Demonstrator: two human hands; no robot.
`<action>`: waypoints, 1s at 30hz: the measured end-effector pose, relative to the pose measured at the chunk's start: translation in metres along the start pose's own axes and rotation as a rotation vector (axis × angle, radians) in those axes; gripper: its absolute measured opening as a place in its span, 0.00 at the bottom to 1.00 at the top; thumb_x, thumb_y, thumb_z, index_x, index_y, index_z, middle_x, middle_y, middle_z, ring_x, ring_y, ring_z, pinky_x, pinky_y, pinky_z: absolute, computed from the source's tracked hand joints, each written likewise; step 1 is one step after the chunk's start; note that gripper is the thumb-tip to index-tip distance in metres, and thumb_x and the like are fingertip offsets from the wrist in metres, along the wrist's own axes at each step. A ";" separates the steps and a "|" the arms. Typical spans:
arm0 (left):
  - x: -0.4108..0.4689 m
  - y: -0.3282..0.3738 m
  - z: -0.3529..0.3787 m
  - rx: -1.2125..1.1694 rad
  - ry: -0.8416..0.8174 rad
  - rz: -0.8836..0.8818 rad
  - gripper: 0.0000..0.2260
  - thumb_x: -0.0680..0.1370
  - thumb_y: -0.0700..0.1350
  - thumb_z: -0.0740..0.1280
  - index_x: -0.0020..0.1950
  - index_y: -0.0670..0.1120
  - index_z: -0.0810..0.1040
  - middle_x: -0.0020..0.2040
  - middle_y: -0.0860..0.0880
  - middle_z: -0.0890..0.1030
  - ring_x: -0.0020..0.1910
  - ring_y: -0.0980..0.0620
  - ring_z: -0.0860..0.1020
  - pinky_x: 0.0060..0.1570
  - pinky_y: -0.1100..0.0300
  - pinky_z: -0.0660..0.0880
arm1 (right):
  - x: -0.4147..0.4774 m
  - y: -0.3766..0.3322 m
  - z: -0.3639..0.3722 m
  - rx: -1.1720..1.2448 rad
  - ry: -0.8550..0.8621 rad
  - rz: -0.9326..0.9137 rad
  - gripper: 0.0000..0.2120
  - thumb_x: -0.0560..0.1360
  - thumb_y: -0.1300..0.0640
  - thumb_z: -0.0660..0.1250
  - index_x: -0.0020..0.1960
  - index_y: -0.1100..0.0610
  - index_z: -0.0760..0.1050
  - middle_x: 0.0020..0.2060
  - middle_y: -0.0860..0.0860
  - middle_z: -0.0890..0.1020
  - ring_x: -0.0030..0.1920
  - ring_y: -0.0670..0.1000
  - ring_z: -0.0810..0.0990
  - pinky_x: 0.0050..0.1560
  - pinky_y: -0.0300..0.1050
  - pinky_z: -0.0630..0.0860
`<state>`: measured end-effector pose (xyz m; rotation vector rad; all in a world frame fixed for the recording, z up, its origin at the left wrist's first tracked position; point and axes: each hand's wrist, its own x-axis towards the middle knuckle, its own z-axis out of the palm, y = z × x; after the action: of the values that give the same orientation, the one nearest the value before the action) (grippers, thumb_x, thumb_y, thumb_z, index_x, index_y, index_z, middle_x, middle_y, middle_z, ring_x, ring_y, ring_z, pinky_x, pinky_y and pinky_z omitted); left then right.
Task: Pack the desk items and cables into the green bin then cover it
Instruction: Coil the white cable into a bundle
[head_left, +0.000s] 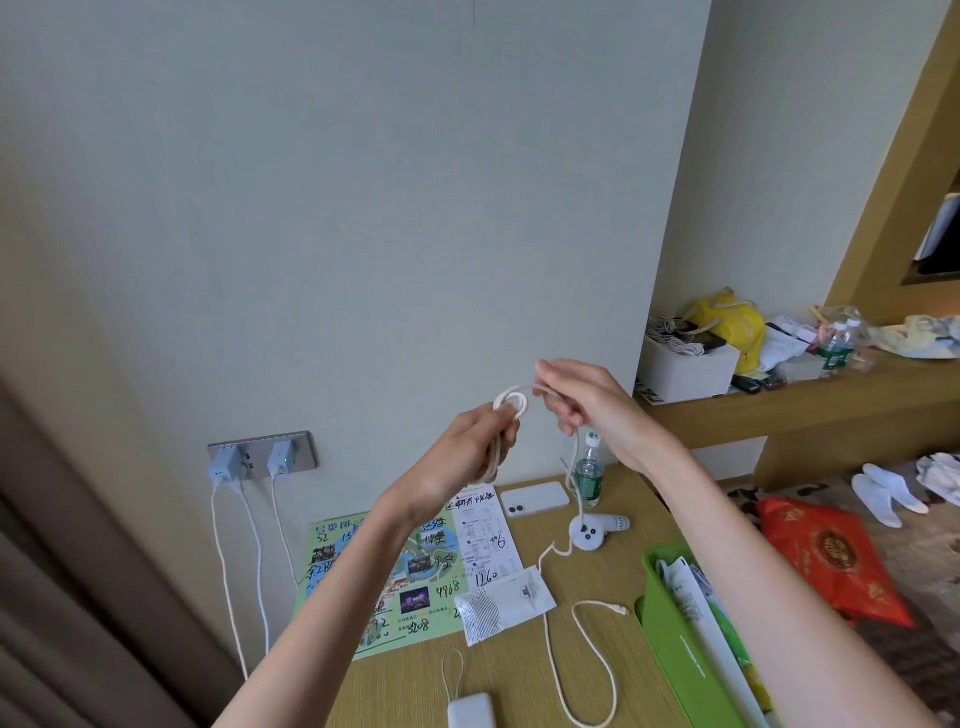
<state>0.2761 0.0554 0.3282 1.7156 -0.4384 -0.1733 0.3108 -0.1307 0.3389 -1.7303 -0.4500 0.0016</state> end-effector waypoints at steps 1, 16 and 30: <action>0.002 0.000 0.000 -0.020 0.067 0.007 0.15 0.83 0.50 0.56 0.38 0.46 0.68 0.31 0.49 0.64 0.25 0.56 0.61 0.25 0.67 0.60 | -0.003 0.006 0.000 0.032 -0.018 0.031 0.15 0.81 0.48 0.61 0.44 0.59 0.74 0.28 0.49 0.66 0.28 0.47 0.64 0.34 0.42 0.68; 0.012 -0.001 0.016 -0.079 0.224 0.169 0.15 0.84 0.49 0.55 0.52 0.41 0.77 0.24 0.54 0.71 0.23 0.58 0.68 0.26 0.70 0.65 | -0.016 0.015 0.037 0.162 -0.094 0.143 0.24 0.81 0.43 0.59 0.37 0.60 0.78 0.25 0.57 0.73 0.24 0.52 0.72 0.32 0.45 0.77; 0.023 -0.007 -0.034 -0.631 0.511 0.012 0.13 0.83 0.43 0.53 0.40 0.47 0.70 0.35 0.50 0.72 0.31 0.54 0.71 0.36 0.60 0.76 | -0.017 0.024 0.008 -0.064 -0.092 0.129 0.11 0.78 0.58 0.65 0.40 0.64 0.79 0.26 0.52 0.69 0.27 0.47 0.67 0.41 0.46 0.74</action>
<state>0.3104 0.0784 0.3308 1.0770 -0.0014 0.1293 0.3006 -0.1314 0.3104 -1.8250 -0.4092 0.1618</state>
